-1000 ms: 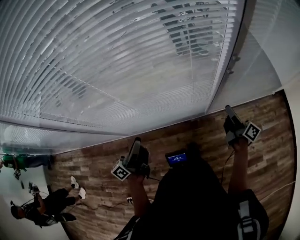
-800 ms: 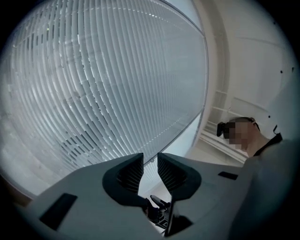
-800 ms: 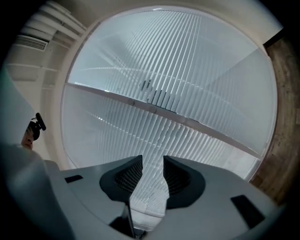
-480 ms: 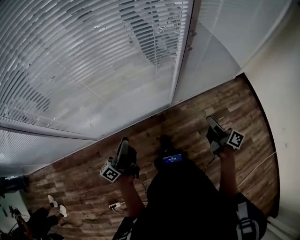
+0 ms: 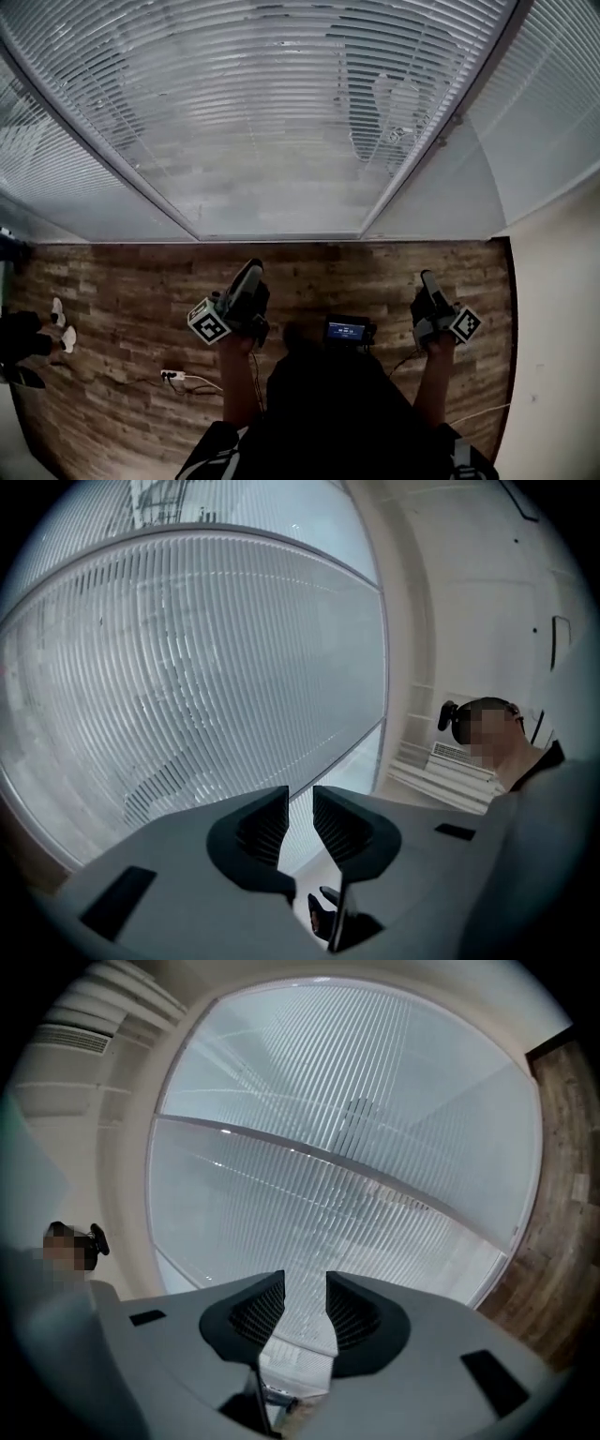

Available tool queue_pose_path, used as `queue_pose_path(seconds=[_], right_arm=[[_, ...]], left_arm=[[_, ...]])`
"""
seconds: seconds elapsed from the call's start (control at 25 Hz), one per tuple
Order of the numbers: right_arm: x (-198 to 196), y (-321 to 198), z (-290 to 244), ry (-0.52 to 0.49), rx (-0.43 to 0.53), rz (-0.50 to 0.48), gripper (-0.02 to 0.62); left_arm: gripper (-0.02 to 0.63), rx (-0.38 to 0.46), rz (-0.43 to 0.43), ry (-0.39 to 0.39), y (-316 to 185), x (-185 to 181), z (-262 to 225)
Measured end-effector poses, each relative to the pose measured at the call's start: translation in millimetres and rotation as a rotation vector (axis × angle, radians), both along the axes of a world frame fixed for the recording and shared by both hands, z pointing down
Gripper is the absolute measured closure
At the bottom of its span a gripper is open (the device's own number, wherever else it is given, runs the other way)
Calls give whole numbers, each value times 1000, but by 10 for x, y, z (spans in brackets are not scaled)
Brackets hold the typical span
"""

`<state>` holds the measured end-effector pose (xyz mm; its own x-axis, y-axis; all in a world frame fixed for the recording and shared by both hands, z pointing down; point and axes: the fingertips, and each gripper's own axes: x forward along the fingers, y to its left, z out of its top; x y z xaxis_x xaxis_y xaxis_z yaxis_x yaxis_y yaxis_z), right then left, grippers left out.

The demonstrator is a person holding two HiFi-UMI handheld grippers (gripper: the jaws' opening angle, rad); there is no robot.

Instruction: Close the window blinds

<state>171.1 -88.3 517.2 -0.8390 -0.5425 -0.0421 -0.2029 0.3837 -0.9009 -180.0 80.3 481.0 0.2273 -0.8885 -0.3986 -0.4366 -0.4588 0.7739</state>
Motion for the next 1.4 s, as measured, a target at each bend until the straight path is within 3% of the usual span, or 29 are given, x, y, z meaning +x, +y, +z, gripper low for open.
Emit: queue_pose_path(seconds=[0.16, 0.32, 0.56, 0.72, 0.88, 1.04, 1.24, 1.4], right_arm=[[0, -142, -92, -23, 39, -101, 462], [331, -207, -15, -12, 67, -151, 462], [536, -63, 460, -29, 5, -287, 462], [546, -19, 519, -52, 21, -378, 462], [483, 5, 333, -84, 51, -406, 463], [542, 54, 187, -97, 76, -392, 462], [699, 305, 18, -106, 127, -377, 463], [487, 231, -118, -120, 166, -367, 463]], left_arm=[[518, -33, -95, -40, 117, 195, -16], [518, -58, -78, -52, 71, 752, -46], [518, -113, -156, -96, 423, 1276, -77], [517, -153, -216, -108, 678, 1536, -33], [517, -142, -249, -143, 740, 1542, -243], [517, -111, -209, -180, 663, 1615, -473], [517, -104, -151, -156, 763, 1720, -507], [517, -33, -159, -197, 695, 1539, -646]])
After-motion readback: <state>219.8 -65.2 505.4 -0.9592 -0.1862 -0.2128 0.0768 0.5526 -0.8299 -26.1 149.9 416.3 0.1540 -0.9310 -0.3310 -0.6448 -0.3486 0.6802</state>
